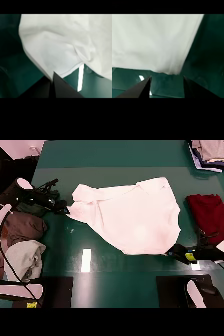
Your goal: Fold the shirts.
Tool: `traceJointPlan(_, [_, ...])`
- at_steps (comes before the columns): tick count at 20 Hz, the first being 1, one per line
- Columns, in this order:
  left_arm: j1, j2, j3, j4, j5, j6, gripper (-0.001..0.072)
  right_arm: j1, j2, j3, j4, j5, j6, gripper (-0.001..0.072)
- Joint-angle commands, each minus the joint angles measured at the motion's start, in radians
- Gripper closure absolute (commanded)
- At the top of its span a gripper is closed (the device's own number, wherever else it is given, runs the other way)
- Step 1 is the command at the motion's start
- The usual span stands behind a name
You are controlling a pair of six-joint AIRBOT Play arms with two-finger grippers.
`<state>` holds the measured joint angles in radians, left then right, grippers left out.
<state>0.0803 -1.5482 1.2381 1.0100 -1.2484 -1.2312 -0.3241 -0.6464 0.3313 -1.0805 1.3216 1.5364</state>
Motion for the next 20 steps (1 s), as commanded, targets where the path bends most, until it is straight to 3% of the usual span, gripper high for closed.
traceJointPlan(1, [0.0, 0.001, 0.002, 0.0, -0.001, 0.0, 0.0684, 0.082, -0.07, 0.001, 0.032, -0.106, 0.012, 0.0282])
traceJointPlan(2, [0.0, 0.001, 0.002, 0.0, -0.001, 0.0, 0.0684, 0.106, -0.109, 0.018, 0.039, -0.111, 0.012, 0.0284])
traceJointPlan(3, [0.0, 0.001, 0.002, 0.0, -0.001, 0.0, 0.0684, 0.133, -0.151, 0.039, 0.038, -0.115, 0.011, 0.0341])
traceJointPlan(4, [0.0, 0.001, 0.002, 0.001, -0.001, 0.001, 0.0684, 0.158, -0.186, 0.062, 0.032, -0.121, 0.009, 0.0454])
traceJointPlan(6, [0.0, 0.001, 0.002, 0.001, -0.007, 0.001, 0.0684, 0.207, -0.245, 0.111, 0.031, -0.132, 0.007, 0.0549])
traceJointPlan(7, [0.0, 0.001, 0.002, 0.002, -0.012, 0.001, 0.0684, 0.23, -0.268, 0.136, 0.031, -0.134, 0.006, 0.0657])
traceJointPlan(8, [0.0, 0.001, 0.002, 0.005, -0.017, 0.001, 0.0684, 0.25, -0.284, 0.161, 0.031, -0.133, 0.006, 0.0692])
traceJointPlan(13, [0.002, 0.044, 0.205, 0.02, -0.072, -0.017, 0.0685, 0.251, -0.264, 0.429, 0.031, -0.153, 0.006, 0.0695])
traceJointPlan(20, [0.002, 0.322, 0.755, 0.035, -0.023, -0.048, 0.0684, 0.01, -0.162, 1.127, 0.032, -0.248, -0.073, 0.0695])
